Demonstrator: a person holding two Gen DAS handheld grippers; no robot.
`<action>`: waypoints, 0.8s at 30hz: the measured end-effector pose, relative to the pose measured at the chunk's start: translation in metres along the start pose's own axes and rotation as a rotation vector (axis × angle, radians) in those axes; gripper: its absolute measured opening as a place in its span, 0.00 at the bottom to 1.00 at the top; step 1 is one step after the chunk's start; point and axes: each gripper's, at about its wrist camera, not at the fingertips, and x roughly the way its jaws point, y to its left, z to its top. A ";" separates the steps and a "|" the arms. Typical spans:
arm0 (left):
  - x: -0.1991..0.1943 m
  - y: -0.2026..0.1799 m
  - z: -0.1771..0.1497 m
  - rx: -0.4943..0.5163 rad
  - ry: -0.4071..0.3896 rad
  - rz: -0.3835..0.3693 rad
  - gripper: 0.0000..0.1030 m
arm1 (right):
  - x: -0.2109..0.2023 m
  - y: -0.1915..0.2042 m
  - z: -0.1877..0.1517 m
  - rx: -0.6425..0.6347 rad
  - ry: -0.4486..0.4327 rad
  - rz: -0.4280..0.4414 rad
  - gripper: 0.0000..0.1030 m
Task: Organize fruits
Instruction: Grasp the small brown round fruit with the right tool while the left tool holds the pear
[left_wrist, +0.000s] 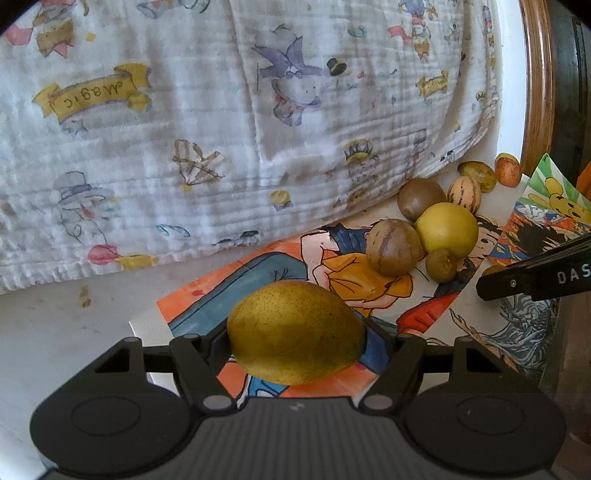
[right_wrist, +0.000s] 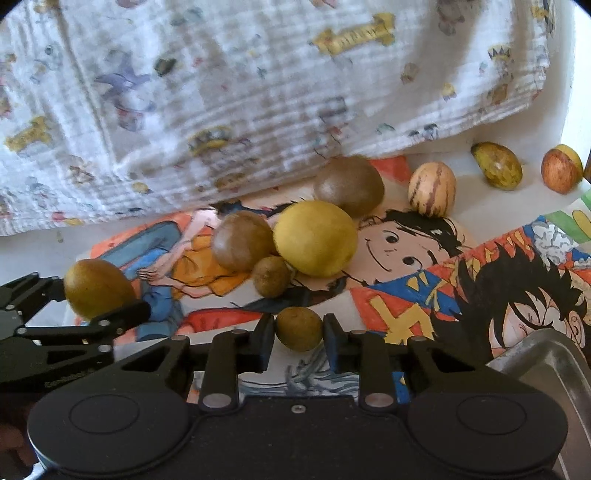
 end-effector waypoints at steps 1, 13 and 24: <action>-0.002 0.000 0.001 -0.001 -0.002 0.001 0.73 | -0.004 0.002 0.001 -0.002 -0.005 0.006 0.30; -0.050 -0.013 0.018 -0.001 -0.074 -0.032 0.73 | -0.078 0.013 0.005 0.010 -0.116 0.016 0.30; -0.112 -0.048 0.028 0.039 -0.154 -0.098 0.73 | -0.167 0.001 -0.016 0.050 -0.218 -0.034 0.30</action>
